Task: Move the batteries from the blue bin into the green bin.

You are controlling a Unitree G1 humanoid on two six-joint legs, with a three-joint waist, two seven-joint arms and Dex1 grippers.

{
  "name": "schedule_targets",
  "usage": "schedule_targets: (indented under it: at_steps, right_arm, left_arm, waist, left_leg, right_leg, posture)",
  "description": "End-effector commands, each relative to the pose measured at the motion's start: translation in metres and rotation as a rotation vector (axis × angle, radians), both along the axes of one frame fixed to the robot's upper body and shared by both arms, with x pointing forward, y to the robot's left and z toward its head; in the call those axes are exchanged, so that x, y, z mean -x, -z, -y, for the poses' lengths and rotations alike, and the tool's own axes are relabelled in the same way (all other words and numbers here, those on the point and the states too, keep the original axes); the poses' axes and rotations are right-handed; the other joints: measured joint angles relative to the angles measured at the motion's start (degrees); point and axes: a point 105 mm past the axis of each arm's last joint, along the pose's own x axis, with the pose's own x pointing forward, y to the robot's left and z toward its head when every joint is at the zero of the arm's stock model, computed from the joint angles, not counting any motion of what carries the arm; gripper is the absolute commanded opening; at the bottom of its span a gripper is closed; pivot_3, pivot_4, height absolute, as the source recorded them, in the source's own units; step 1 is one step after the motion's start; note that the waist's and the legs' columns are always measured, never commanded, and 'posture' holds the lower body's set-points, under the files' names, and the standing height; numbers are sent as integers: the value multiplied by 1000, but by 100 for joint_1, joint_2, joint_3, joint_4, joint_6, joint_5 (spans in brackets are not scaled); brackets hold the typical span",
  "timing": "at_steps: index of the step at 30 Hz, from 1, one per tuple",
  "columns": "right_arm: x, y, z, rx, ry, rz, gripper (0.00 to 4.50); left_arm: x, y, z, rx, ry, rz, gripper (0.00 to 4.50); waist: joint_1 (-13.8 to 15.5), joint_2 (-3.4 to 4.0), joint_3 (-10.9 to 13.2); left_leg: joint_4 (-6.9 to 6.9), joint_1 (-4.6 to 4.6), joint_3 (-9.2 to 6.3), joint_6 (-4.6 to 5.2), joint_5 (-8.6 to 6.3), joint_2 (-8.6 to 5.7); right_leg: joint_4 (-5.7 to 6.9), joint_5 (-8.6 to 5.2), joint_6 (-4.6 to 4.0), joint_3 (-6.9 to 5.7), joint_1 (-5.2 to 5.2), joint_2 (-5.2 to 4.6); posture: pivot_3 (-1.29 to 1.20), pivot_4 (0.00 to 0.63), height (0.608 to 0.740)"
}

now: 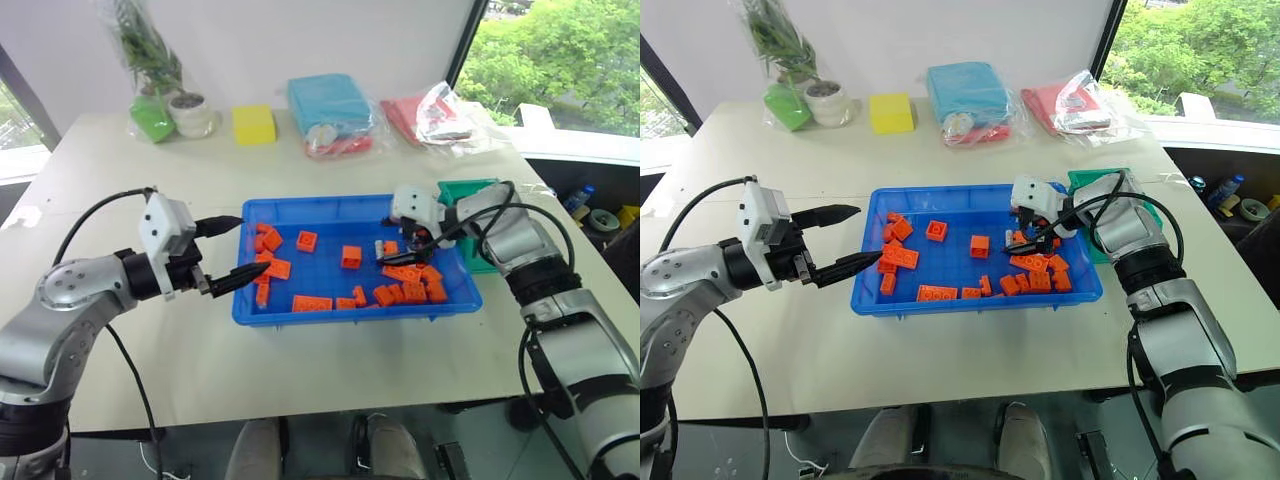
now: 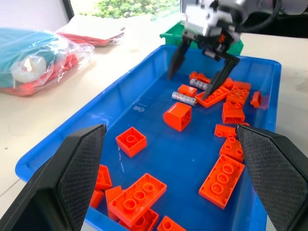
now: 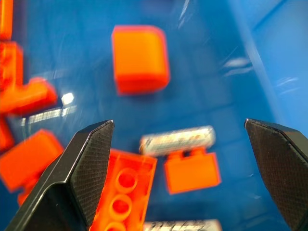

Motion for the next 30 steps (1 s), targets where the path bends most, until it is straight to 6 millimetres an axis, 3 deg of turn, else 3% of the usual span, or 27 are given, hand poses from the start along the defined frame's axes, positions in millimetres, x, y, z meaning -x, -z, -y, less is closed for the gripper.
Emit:
schedule_targets:
  at_steps: [1, 8, 18, 23, 27, 30]
  right_arm:
    - [-10, -10, -3, 41, -36, 61, 4429]
    - [-20, -3, -9, 70, -47, 74, 4429]
    - [-18, 9, -5, 116, -75, 45, 4429]
    - [-19, 6, -7, 69, -58, 38, 2240]
    - [-19, -4, -10, -14, -33, 41, 2243]
    - [-24, -33, -8, -152, 50, 101, 2243]
  left_arm:
    - [1, -9, 0, 0, 0, 43, 4500]
    - [5, -9, -3, -1, -18, 46, 4500]
    - [6, -11, -4, -1, -32, 52, 4500]
    - [5, -12, -4, -3, -32, 54, 4500]
    - [3, -13, -3, -3, -24, 57, 4500]
    - [2, -13, -2, -5, -15, 56, 4500]
  waist:
    - [-10, 0, 0]
    - [-5, 0, 0]
    - [-1, -1, -1]
    - [-4, -1, -1]
    - [-2, 0, 0]
    - [-4, 4, 2]
  left_leg:
    - [0, 0, 0, 0, 0, 0]
    - [1, 1, -1, -2, 1, 0]
    - [1, 6, -2, -2, 1, 0]
    - [2, 6, -2, -3, 2, 0]
    - [2, 6, -2, -3, 2, 0]
    - [2, 5, -2, -3, 2, 0]
  right_leg:
    - [1, 0, 0, 0, 0, 0]
    - [1, 1, -1, 0, 4, 0]
    - [2, 1, -1, 0, 8, 1]
    - [2, 1, -1, 0, 10, 1]
    - [3, 1, -1, 0, 10, 1]
    - [5, 2, -1, 1, 8, 1]
  posture:
    - [0, 150, 683]
    - [0, 150, 683]
    - [0, 150, 683]
    - [0, 150, 683]
    - [0, 150, 683]
    - [0, 150, 683]
